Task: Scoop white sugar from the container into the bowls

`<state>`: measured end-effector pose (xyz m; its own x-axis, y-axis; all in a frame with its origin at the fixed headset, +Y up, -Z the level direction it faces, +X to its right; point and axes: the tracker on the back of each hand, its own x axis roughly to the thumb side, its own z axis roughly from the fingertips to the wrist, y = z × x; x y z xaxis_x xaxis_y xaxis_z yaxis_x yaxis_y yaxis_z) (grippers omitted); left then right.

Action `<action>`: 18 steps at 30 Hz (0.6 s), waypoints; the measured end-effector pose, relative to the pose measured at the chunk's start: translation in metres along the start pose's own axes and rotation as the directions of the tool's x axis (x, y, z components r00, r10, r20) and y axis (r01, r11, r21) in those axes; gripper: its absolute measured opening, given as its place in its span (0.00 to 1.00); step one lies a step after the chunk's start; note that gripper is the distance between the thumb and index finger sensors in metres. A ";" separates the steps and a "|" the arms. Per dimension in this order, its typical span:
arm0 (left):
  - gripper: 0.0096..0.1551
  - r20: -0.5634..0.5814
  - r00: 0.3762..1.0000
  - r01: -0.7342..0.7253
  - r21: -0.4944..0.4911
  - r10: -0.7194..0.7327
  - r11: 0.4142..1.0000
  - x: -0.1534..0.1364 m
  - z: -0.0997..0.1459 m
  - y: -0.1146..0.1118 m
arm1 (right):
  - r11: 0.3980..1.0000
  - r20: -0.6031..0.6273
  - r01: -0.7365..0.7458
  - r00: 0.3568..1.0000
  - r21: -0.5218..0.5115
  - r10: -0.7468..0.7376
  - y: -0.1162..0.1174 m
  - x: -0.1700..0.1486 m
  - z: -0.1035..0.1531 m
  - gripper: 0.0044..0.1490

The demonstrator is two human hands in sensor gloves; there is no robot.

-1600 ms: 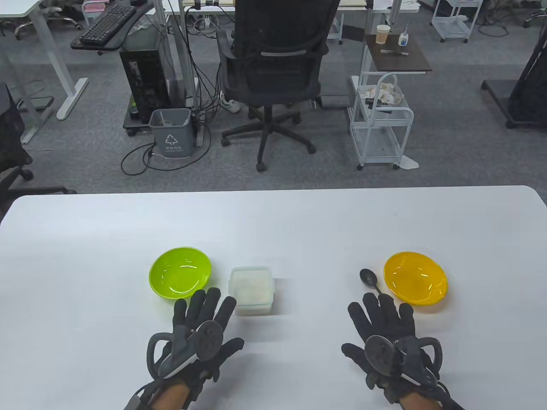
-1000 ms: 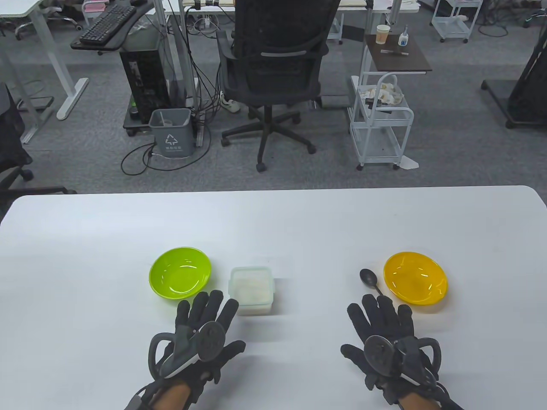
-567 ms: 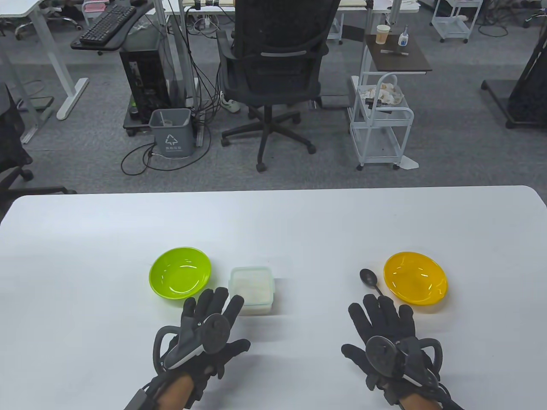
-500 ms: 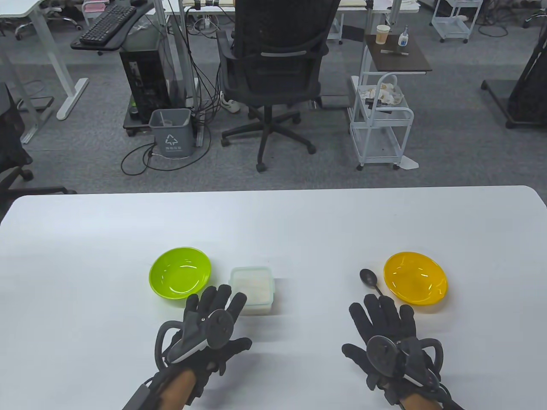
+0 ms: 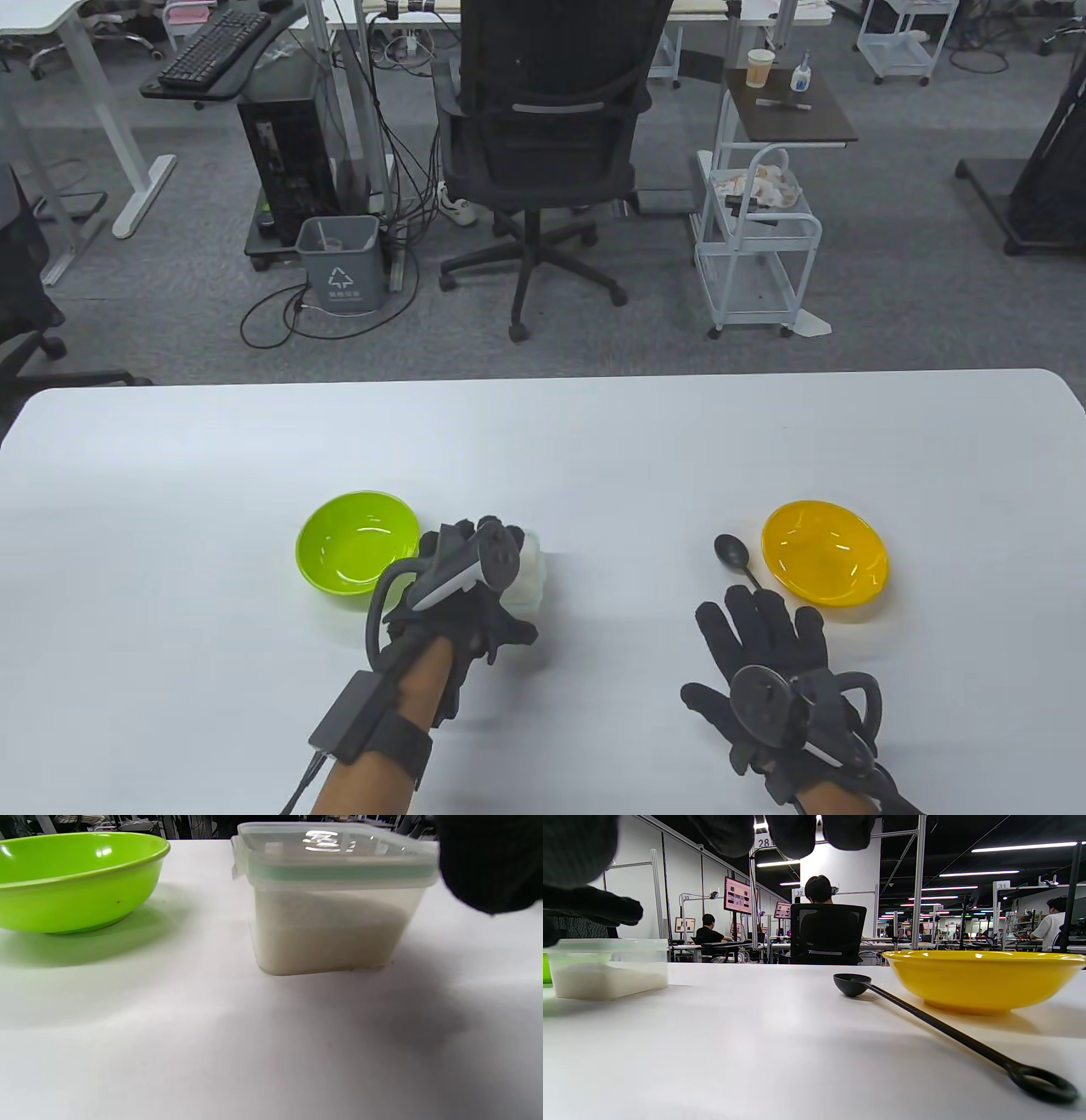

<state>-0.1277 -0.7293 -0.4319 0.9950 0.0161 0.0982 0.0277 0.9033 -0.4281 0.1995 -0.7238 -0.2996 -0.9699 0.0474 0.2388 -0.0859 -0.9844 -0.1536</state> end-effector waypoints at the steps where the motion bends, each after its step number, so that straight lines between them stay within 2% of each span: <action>1: 0.72 -0.012 1.000 0.014 -0.017 -0.014 1.000 -0.001 -0.007 0.000 | 1.000 -0.001 0.000 1.000 0.000 0.000 0.000 0.000 0.000 0.54; 7: 0.75 -0.044 0.999 0.007 -0.100 -0.011 0.995 -0.013 -0.030 -0.005 | 1.000 -0.003 0.008 1.000 -0.001 -0.008 0.000 -0.001 0.000 0.54; 10: 0.74 -0.044 0.999 0.025 -0.036 -0.026 0.999 -0.014 -0.030 -0.008 | 1.000 -0.003 0.013 1.000 0.002 -0.013 0.000 -0.001 0.000 0.54; 18: 0.73 -0.029 0.999 0.031 0.021 -0.030 0.999 -0.013 -0.029 -0.009 | 1.000 -0.007 0.013 1.000 0.011 -0.013 0.002 -0.001 -0.001 0.54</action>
<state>-0.1382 -0.7499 -0.4551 0.9961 -0.0239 0.0847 0.0564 0.9121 -0.4061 0.2006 -0.7254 -0.3007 -0.9704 0.0614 0.2337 -0.0960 -0.9855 -0.1397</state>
